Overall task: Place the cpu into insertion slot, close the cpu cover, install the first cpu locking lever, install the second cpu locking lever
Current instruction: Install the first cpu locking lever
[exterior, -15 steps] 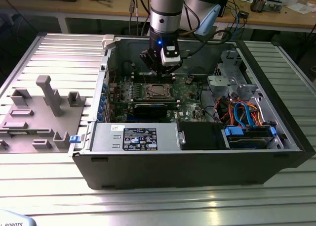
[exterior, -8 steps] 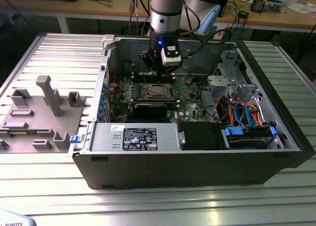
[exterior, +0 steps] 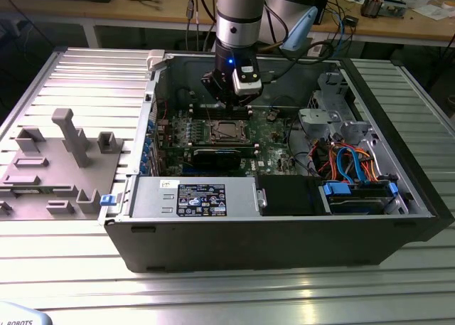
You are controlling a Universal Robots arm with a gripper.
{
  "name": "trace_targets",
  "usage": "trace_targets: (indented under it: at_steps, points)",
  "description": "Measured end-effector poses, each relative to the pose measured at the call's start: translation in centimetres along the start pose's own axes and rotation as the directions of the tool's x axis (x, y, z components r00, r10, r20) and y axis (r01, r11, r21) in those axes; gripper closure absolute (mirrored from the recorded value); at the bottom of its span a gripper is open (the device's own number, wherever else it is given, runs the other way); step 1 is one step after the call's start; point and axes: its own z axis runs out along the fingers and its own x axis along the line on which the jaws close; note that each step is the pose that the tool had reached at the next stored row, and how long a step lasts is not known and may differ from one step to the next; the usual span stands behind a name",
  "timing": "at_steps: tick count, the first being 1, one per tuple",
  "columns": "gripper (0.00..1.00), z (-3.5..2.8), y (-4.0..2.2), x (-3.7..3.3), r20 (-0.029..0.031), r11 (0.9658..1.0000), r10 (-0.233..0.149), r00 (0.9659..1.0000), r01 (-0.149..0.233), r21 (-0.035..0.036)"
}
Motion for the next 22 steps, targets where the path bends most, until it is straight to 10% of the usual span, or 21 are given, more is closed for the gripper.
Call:
trace_targets:
  at_steps: [22]
  points:
    - [0.89, 0.0, 0.0, 0.0, 0.0002, 0.9992, -0.039, 0.9992, 0.039, 0.0]
